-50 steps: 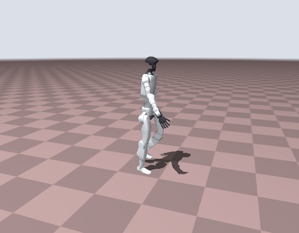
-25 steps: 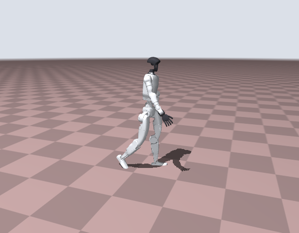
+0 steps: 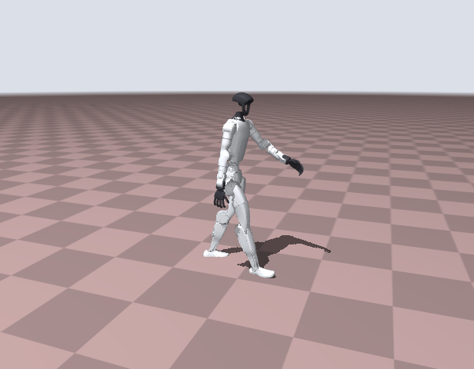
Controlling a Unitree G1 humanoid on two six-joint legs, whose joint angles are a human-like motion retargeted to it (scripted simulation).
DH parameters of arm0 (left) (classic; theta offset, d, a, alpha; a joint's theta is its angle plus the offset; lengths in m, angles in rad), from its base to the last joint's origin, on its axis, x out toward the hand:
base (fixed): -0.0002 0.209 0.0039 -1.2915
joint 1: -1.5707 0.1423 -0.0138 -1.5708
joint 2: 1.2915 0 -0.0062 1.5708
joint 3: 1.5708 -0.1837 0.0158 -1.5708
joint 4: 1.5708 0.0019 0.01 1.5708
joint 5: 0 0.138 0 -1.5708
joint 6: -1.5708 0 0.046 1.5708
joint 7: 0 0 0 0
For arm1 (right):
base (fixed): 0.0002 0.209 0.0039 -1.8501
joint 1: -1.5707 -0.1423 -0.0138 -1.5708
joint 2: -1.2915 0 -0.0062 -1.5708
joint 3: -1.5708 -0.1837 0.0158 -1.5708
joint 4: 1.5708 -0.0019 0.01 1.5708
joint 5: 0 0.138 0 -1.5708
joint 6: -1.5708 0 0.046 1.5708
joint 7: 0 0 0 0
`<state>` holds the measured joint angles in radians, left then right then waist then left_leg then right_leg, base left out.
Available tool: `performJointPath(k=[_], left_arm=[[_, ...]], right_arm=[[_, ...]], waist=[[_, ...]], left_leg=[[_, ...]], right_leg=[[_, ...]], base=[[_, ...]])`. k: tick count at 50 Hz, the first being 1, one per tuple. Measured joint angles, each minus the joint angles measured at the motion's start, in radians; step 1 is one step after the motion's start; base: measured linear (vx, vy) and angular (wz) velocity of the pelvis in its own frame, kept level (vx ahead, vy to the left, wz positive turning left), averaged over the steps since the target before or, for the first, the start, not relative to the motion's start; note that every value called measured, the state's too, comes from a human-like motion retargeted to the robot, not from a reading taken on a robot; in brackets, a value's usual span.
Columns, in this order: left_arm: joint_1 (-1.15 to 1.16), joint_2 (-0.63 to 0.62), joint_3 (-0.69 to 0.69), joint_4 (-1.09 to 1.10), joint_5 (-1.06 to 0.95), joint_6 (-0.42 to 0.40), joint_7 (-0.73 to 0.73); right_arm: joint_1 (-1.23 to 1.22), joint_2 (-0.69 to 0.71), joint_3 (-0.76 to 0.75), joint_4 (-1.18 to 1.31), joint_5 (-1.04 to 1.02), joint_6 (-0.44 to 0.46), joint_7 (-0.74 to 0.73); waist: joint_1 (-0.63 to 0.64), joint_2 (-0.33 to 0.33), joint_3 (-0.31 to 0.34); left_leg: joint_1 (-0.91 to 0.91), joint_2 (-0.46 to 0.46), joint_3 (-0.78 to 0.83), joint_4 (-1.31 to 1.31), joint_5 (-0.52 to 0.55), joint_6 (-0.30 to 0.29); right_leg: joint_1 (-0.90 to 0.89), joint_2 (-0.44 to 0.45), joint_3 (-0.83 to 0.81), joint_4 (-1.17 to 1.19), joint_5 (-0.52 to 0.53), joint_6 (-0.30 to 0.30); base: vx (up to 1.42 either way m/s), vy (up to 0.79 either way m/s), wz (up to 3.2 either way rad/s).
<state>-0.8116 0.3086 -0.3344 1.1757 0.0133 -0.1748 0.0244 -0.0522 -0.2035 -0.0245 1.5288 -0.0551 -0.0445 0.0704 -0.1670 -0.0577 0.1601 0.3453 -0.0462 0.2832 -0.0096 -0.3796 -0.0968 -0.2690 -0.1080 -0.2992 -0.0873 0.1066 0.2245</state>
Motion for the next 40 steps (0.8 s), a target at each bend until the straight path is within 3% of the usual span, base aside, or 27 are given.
performJointPath(k=[3,6,12,15,18,22,25,28,35,38,40], left_arm=[[0.033,-0.017,0.015,0.012,0.039,0.006,-0.033],[0.099,-0.052,0.036,0.082,0.086,0.005,-0.066],[0.293,-0.132,0.117,0.348,0.294,0.055,-0.148],[0.417,-0.151,0.147,0.453,0.34,0.087,-0.23],[0.552,-0.154,0.149,0.488,0.315,0.078,-0.275],[0.717,-0.136,0.142,0.463,0.283,0.036,-0.299],[0.822,-0.113,0.141,0.418,0.256,0.007,-0.297],[0.896,-0.093,0.15,0.384,0.213,-0.009,-0.27],[0.948,-0.088,0.224,0.378,0.097,-0.083,-0.132],[0.946,-0.102,0.244,0.354,-0.033,-0.128,-0.122],[0.941,-0.106,0.256,0.328,-0.094,-0.116,-0.14]], right_arm=[[-0.014,0.002,-0.022,0.008,-0.026,0.003,0.017],[-0.029,-0.006,-0.036,0.01,-0.025,-0.012,0.02],[-0.085,-0.024,0.007,0.001,0.065,-0.037,0.031],[-0.137,-0.027,0.058,-0.006,0.101,-0.026,0.027],[-0.204,-0.029,0.091,-0.021,0.118,-0.04,-0.014],[-0.304,-0.025,0.127,-0.062,0.138,-0.075,-0.075],[-0.376,-0.019,0.153,-0.11,0.158,-0.105,-0.119],[-0.433,-0.012,0.173,-0.177,0.185,-0.138,-0.169],[-0.504,0.027,0.232,-0.327,0.288,-0.27,-0.275],[-0.503,0.056,0.242,-0.342,0.253,-0.289,-0.301],[-0.49,0.075,0.227,-0.331,0.183,-0.247,-0.289]], waist=[[0.005,0.009,-0.008],[0.007,0.009,-0.026],[0.075,-0.024,-0.031],[0.138,-0.061,-0.029],[0.194,-0.072,-0.064],[0.3,-0.098,-0.072],[0.387,-0.122,-0.064],[0.46,-0.132,-0.051],[0.543,-0.055,0.004],[0.531,-0.046,0.018],[0.532,-0.042,0.017]], left_leg=[[0.028,0.009,-0.005,0.014,-0.006,0.005],[0.056,0.006,-0.03,0.044,0.013,0.031],[0.087,-0.004,-0.022,0.258,0.165,0.077],[-0.042,0.011,0.018,0.604,0.204,0.102],[-0.274,0.064,0.038,0.956,0.152,0.141],[-0.473,0.082,0.06,1.098,0.039,0.185],[-0.567,0.064,0.067,1.001,0.02,0.182],[-0.609,0.054,0.064,0.764,0.079,0.157],[-0.499,0.118,0.134,-0.009,0.275,0.114],[-0.515,0.136,0.2,-0.078,0.245,0.108],[-0.518,0.152,0.241,-0.078,0.226,0.062]], right_leg=[[-0.021,0.013,-0.04,0.0,-0.036,0.015],[0.014,0.009,-0.051,0.0,0.0,0.006],[0.171,-0.017,0.007,0.0,-0.015,-0.014],[0.234,-0.044,0.063,0.024,-0.071,-0.026],[0.215,-0.046,0.101,0.08,-0.132,-0.033],[0.218,-0.047,0.173,0.124,-0.184,-0.018],[0.234,-0.054,0.233,0.144,-0.216,-0.008],[0.259,-0.055,0.276,0.158,-0.252,-0.009],[0.418,0.012,0.316,0.165,-0.348,0.0],[0.481,0.004,0.314,0.169,-0.382,0.01],[0.507,0.002,0.32,0.185,-0.401,0.005]], base=[[0.62,-0.08,-0.01],[0.68,-0.1,0.1],[0.75,-0.15,-0.34],[0.67,-0.15,-0.72],[0.56,-0.09,-0.57],[0.52,-0.04,-0.88],[0.51,0.02,-1.01],[0.51,0.07,-0.86],[0.56,0.16,-0.54],[0.58,0.23,-0.09],[0.6,0.23,-0.21]])
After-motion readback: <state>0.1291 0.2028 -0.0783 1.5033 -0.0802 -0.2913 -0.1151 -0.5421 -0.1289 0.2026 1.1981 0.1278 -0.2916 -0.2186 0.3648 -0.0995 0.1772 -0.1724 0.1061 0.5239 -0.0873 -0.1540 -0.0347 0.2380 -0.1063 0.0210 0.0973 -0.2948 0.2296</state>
